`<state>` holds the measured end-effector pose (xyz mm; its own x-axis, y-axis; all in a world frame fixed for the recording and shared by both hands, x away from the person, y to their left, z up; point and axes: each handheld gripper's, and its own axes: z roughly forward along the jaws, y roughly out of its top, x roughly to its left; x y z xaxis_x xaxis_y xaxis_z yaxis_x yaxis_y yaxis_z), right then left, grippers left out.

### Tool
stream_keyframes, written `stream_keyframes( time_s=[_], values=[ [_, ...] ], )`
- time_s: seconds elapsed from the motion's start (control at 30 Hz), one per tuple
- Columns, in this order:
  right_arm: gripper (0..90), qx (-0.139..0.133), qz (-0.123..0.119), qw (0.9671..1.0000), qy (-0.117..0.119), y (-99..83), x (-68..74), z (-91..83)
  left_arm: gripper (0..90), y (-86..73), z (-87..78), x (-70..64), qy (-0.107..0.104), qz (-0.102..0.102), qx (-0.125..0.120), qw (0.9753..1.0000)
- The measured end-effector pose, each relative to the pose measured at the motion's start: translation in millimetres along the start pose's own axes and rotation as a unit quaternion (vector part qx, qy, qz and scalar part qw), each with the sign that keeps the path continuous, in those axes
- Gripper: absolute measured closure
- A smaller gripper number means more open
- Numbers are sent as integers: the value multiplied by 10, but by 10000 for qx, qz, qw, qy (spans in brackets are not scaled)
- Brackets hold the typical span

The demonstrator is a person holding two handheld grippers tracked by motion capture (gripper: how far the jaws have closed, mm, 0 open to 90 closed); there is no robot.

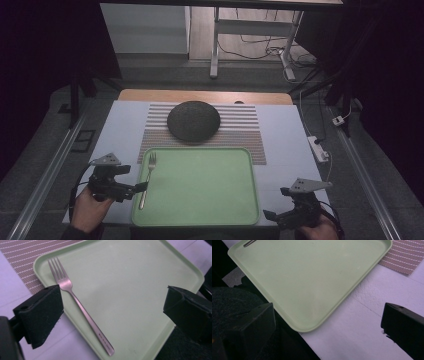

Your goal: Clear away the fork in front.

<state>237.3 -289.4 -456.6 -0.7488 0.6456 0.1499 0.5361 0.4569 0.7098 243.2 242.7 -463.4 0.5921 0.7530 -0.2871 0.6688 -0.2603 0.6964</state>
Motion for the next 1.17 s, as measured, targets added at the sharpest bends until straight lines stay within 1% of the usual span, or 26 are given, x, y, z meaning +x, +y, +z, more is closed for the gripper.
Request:
stream_keyframes(
  time_s=[0.2, 0.23, 0.27, 0.3, 0.37, 0.43, 0.6, 0.67, 0.87, 0.97, 1.13, 1.17],
  values=[
    [0, 6, 5, 10000, -10, -1, -2, 1, 11, -155, -171, -2, 28, -83, -196, 9998],
    [0, 8, 9, 10000, -11, -1, -2, 1, 7, -211, -220, 1, 70, -101, -261, 9996],
    [0, 9, 12, 10000, -12, -1, -3, 1, 5, -211, -220, 1, 70, -101, -261, 9996],
    [0, 10, 14, 10000, -15, 0, -3, 2, 1, -264, -263, 5, 139, -66, -311, 9994],
    [0, 19, 19, 10000, -20, 0, -4, 4, 0, -287, -280, 11, 151, -73, -315, 9994],
    [0, 21, 22, 10000, -30, 0, -3, 5, 0, -355, -316, 32, 170, -124, -350, 9992],
    [0, 25, 62, 10000, -37, 1, -8, 7, 0, -431, -364, 57, 171, -191, -360, 9990],
    [0, 30, 62, 10000, -41, 2, -8, 8, 0, -460, -378, 65, 203, -218, -327, 9990],
    [0, 50, 46, 10000, -52, 4, 1, 9, 0, -534, -411, 67, 363, -267, -110, 9989],
    [0, 66, 48, 9999, -63, 7, 2, 10, 0, -545, -401, 65, 480, -322, 140, 9982],
    [0, 68, 34, 9999, -66, 5, 1, 15, 0, -526, -379, 67, 487, -345, 235, 9979],
    [0, 89, 50, 9999, -55, 2, -8, 16, 0, -512, -365, 57, 509, -320, 291, 9978]
  ],
)
